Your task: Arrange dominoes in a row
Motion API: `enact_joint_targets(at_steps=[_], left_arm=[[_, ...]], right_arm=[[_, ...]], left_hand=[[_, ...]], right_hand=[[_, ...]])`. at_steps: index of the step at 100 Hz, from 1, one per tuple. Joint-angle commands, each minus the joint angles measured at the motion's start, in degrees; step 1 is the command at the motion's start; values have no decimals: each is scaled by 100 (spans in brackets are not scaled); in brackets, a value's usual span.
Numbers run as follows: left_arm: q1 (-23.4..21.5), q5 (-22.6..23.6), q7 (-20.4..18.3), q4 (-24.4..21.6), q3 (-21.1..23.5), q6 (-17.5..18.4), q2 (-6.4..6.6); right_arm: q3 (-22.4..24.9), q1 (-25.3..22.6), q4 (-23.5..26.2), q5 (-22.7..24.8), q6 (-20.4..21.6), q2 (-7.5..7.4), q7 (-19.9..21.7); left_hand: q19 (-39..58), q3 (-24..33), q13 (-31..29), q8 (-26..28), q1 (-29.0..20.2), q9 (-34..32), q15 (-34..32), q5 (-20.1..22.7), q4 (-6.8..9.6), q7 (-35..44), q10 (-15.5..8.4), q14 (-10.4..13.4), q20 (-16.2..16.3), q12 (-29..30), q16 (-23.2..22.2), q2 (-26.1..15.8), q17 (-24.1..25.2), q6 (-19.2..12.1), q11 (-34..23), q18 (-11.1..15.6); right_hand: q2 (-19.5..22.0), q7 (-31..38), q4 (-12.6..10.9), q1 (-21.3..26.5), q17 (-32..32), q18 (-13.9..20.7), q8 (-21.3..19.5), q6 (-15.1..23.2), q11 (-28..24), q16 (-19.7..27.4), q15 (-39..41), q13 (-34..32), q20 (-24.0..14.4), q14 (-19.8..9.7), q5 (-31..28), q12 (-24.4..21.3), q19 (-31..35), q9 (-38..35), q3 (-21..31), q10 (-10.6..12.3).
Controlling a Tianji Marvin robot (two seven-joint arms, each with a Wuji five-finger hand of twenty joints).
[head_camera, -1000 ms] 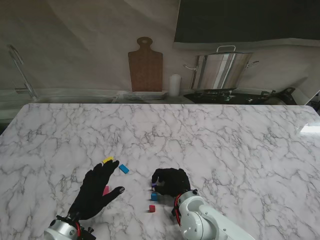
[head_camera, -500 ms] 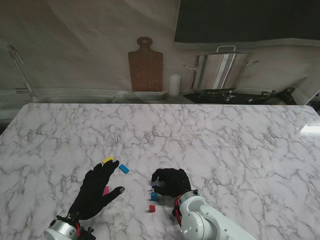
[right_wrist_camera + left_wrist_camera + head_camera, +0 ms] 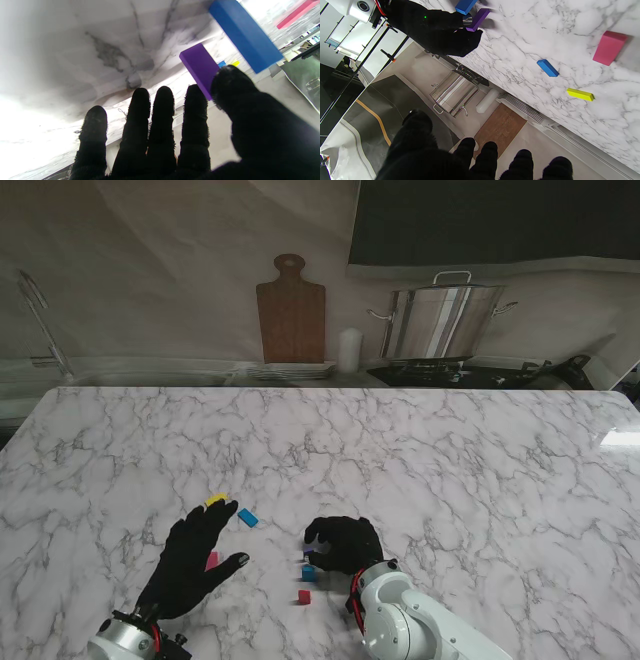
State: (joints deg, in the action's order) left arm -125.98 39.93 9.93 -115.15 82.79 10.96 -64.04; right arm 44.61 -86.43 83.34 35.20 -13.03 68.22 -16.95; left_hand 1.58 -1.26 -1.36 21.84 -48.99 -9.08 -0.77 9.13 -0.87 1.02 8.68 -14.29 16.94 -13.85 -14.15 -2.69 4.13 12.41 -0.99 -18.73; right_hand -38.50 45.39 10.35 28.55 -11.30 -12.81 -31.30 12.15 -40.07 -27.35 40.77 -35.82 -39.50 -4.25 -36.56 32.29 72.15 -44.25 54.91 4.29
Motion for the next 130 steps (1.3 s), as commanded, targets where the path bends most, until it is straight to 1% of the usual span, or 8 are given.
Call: enact_joint_targets(at_steps=[1, 14, 38, 60, 76, 104, 130], left_arm=[[-25, 8, -69, -9, -8, 24, -9], [-25, 8, -69, -9, -9, 25, -9], [-26, 9, -69, -10, -16, 16, -9], [-28, 11, -61, -16, -13, 15, -10], [-34, 8, -66, -19, -13, 8, -10], [-35, 10, -66, -23, -15, 3, -10], [-38, 14, -64, -25, -11, 6, -10]], right_arm=[[-10, -17, -26, 22, -43, 3, -2], [-19, -5, -60, 15, -83, 19, -41], [-16, -1, -83, -8, -86, 32, -72], [-21, 8, -85, -20, -74, 33, -64], [-10, -7, -61, -21, -70, 25, -41], [11, -38, -9, -7, -66, 8, -7], [16, -54, 24, 7, -76, 1, 8]], left_hand=[[15, 10, 73, 58, -65, 104, 41, -159, 62, 37, -79, 28, 59, -36, 62, 83, 61, -17, 53, 98], [15, 11, 74, 58, -66, 108, 41, -162, 62, 36, -80, 28, 60, -35, 62, 85, 62, -15, 54, 95], [17, 8, 73, 57, -58, 107, 42, -162, 62, 36, -80, 28, 62, -35, 63, 82, 61, -15, 54, 99], [17, 8, 72, 56, -62, 106, 42, -162, 61, 34, -80, 30, 63, -35, 65, 83, 62, -11, 53, 94], [15, 7, 73, 55, -60, 107, 43, -163, 61, 33, -81, 29, 62, -35, 65, 84, 62, -13, 54, 95], [14, 8, 73, 56, -62, 107, 42, -161, 62, 36, -78, 29, 61, -35, 65, 82, 62, -14, 53, 95], [14, 9, 74, 57, -63, 106, 42, -162, 62, 37, -79, 28, 61, -35, 65, 82, 61, -17, 53, 98]], right_hand=[[-207, 428, 246, 107, 43, 120, -185, 266, -232, 62, -70, 111, -142, 230, -7, 67, -5, 88, -74, -19], [-242, 1036, 339, 183, 7, 117, -407, 432, -321, 48, -12, 71, -158, 236, 1, 121, 17, 46, -162, -19], [-203, 1454, 355, 254, -24, 101, -555, 577, -372, 45, 20, 24, -164, 240, -176, 149, 43, -22, -216, -20], [-167, 1605, 349, 249, -41, 98, -635, 661, -336, 48, 27, -9, -162, 242, -345, 134, 52, -88, -234, -26], [-168, 1605, 347, 247, -42, 98, -660, 684, -319, 47, 31, -15, -159, 247, -337, 132, 52, -100, -240, -16], [-173, 1725, 344, 241, -49, 94, -822, 733, -318, 44, 40, -22, -155, 247, -428, 142, 54, -126, -236, -20], [-184, 1553, 343, 209, -44, 96, -751, 684, -304, 46, 34, -4, -150, 241, -242, 146, 51, -101, -246, -11]])
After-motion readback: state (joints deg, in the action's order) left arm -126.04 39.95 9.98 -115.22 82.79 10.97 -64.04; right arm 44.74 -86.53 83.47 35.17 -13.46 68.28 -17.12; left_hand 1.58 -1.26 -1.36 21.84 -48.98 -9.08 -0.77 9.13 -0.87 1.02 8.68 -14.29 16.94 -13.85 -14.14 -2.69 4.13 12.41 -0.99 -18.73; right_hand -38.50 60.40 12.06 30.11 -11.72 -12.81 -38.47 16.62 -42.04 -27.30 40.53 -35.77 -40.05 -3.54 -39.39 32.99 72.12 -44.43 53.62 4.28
